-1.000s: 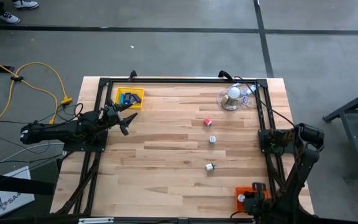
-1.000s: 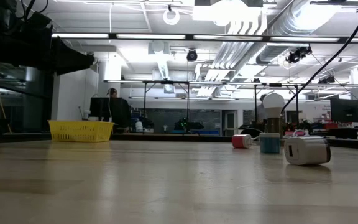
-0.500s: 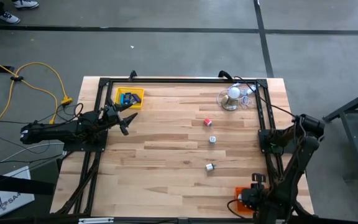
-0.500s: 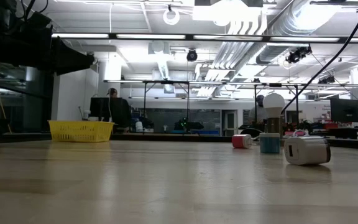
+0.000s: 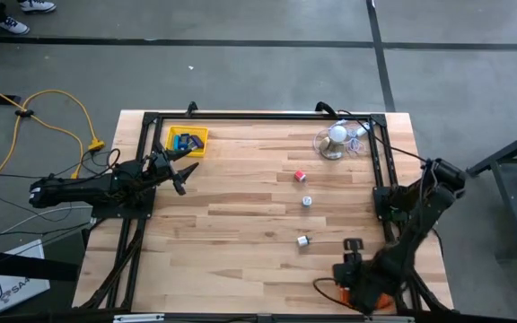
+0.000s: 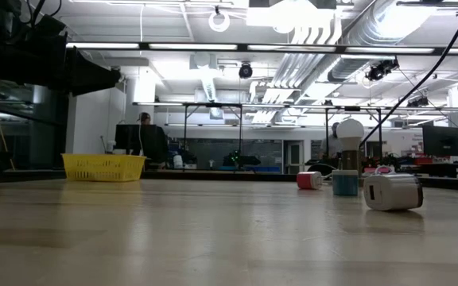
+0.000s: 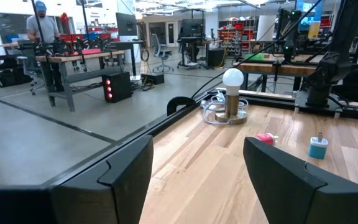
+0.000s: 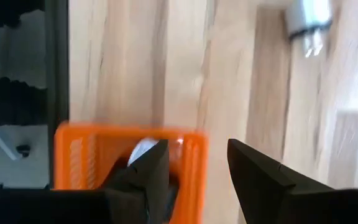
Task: Pick & Place Office items
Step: Put the white charger adapter into the orange bin
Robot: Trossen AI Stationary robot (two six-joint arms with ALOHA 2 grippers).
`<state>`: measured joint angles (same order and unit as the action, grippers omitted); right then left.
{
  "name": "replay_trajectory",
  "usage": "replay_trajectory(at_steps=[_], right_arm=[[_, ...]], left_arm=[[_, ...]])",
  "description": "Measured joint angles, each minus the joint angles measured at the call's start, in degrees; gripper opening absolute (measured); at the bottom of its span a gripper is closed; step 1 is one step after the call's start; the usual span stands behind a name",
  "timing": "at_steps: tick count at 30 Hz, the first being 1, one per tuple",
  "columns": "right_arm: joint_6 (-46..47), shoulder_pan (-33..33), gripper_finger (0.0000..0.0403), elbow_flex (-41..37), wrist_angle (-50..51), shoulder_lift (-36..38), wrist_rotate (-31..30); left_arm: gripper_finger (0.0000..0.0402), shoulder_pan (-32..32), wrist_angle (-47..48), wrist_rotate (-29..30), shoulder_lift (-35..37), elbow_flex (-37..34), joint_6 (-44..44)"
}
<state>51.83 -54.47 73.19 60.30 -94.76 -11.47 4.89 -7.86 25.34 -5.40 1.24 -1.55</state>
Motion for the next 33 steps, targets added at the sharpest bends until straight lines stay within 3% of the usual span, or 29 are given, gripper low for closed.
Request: replay_trajectory(at_steps=[18,23,33], right_arm=[[-27.1,24.4,0.015,0.0,-9.6,0.0,5.9],[-33.2,28.6,0.0156,-0.1,-12.6,-1.4,8.8],[-38.2,32.4,0.0207,-0.1,-16.8,-5.1,16.4]], left_arm=[[0.0243,0.0,0.0,0.0,0.0,0.0,0.0],[0.0243,0.0,0.0,0.0,0.0,0.0,0.0],[0.0243,0.0,0.0,0.0,0.0,0.0,0.0]])
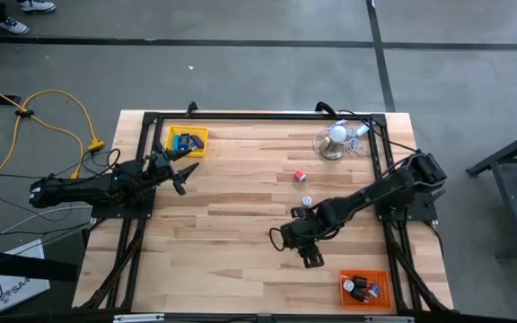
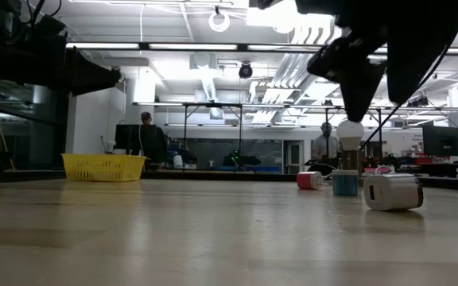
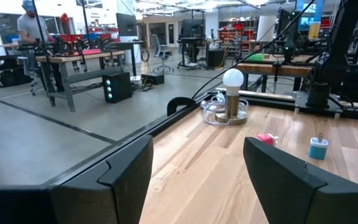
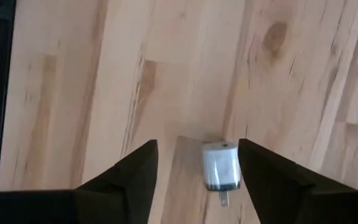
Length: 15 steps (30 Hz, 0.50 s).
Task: Pick & Place Office items
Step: Put the white charger adapter into the orange bin
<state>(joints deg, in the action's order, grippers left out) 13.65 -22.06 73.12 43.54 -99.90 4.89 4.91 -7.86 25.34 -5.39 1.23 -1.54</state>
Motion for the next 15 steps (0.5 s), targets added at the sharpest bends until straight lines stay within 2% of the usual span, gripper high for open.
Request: replay_trajectory(at_steps=[15], right_arm=[[0.0,1.5,0.0241,0.0,-0.3,-0.9,-1.3]], left_arm=[[0.0243,0.0,0.0,0.0,0.0,0.0,0.0]])
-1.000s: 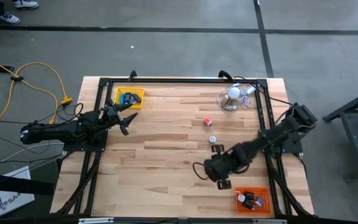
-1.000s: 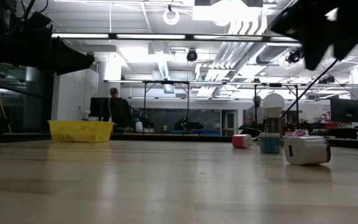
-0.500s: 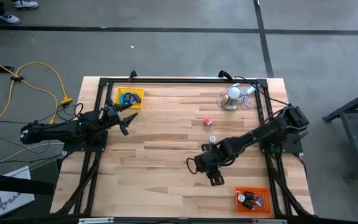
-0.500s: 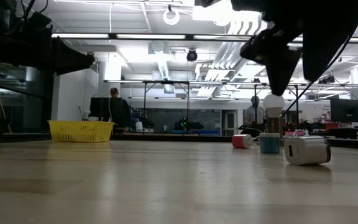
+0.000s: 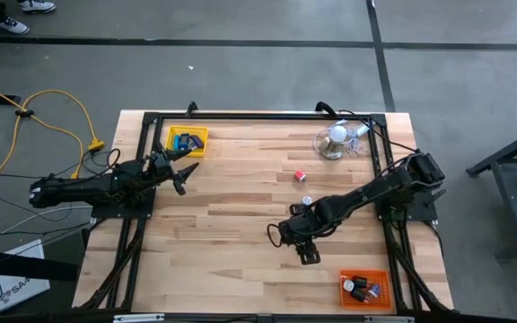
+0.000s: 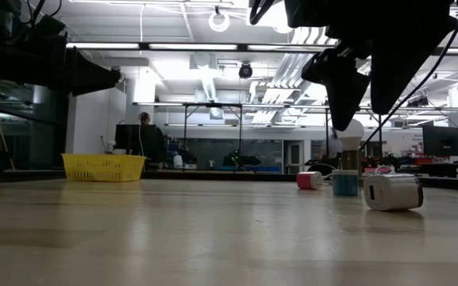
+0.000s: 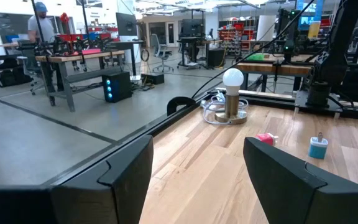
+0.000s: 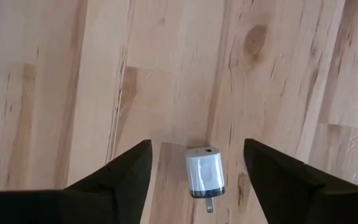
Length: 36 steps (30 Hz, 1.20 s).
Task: Pick & Place Office items
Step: Put the white charger adapter into the orange bin
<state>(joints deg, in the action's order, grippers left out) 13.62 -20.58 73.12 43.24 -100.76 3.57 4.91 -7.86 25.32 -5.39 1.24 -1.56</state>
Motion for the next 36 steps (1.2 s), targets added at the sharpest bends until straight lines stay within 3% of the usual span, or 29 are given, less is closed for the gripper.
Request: replay_trajectory(at_steps=[9,15,29,36], right_arm=[[0.0,0.0,0.0251,0.0,1.4,-1.8,-1.7],[0.1,-0.3,0.0252,0.0,2.0,-3.9,1.5],[0.1,-1.0,0.0253,0.0,3.9,-3.7,-3.3],[0.2,-1.2,0.0253,-4.7,-0.6,-3.7,-2.7]], left_arm=[[0.0243,0.0,0.0,0.0,0.0,0.0,0.0],[0.0243,0.0,0.0,0.0,0.0,0.0,0.0],[0.0243,0.0,0.0,0.0,0.0,0.0,0.0],[0.0243,0.0,0.0,0.0,0.0,0.0,0.0]])
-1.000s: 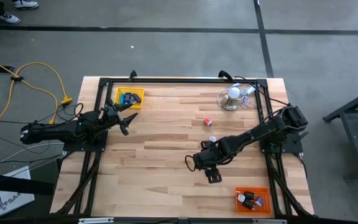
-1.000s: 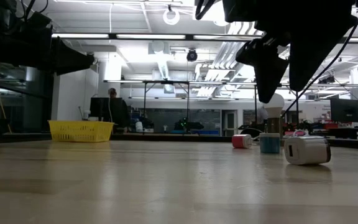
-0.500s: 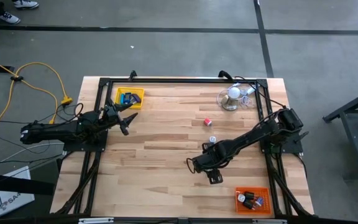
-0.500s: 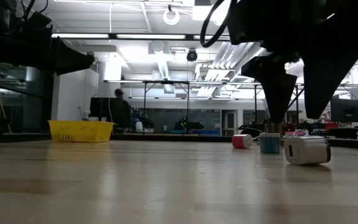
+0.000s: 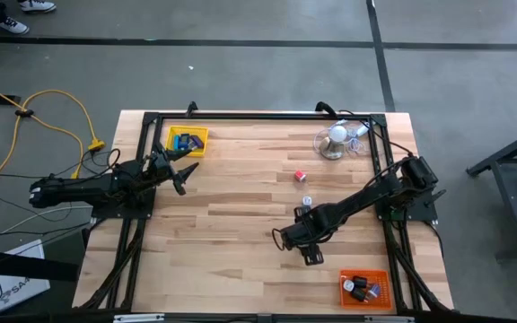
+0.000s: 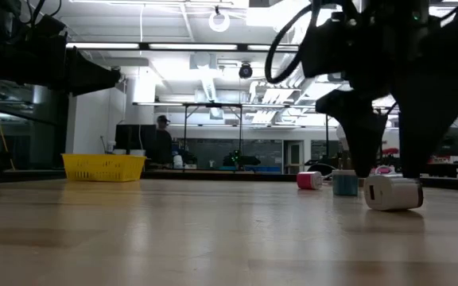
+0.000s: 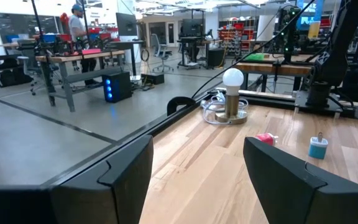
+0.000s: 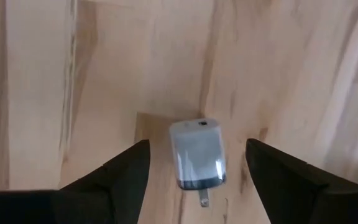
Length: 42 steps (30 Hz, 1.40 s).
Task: Pick & Place Office items
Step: Put the white charger adapter into the orange bin
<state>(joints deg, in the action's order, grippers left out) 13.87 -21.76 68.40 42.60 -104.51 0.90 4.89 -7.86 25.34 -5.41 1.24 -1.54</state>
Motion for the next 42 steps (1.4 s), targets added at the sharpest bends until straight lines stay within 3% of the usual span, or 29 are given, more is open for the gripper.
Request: replay_trajectory(at_steps=[10,19,42], right_arm=[[-0.1,0.0,0.0252,-5.7,-7.2,0.0,1.2],[-0.6,0.0,0.0249,-6.1,-8.2,0.0,1.2],[-0.3,0.0,0.0139,-6.1,-8.2,0.0,2.5]], left_arm=[[0.0243,0.0,0.0,0.0,0.0,0.0,0.0],[0.0243,0.0,0.0,0.0,0.0,0.0,0.0],[0.0243,0.0,0.0,0.0,0.0,0.0,0.0]])
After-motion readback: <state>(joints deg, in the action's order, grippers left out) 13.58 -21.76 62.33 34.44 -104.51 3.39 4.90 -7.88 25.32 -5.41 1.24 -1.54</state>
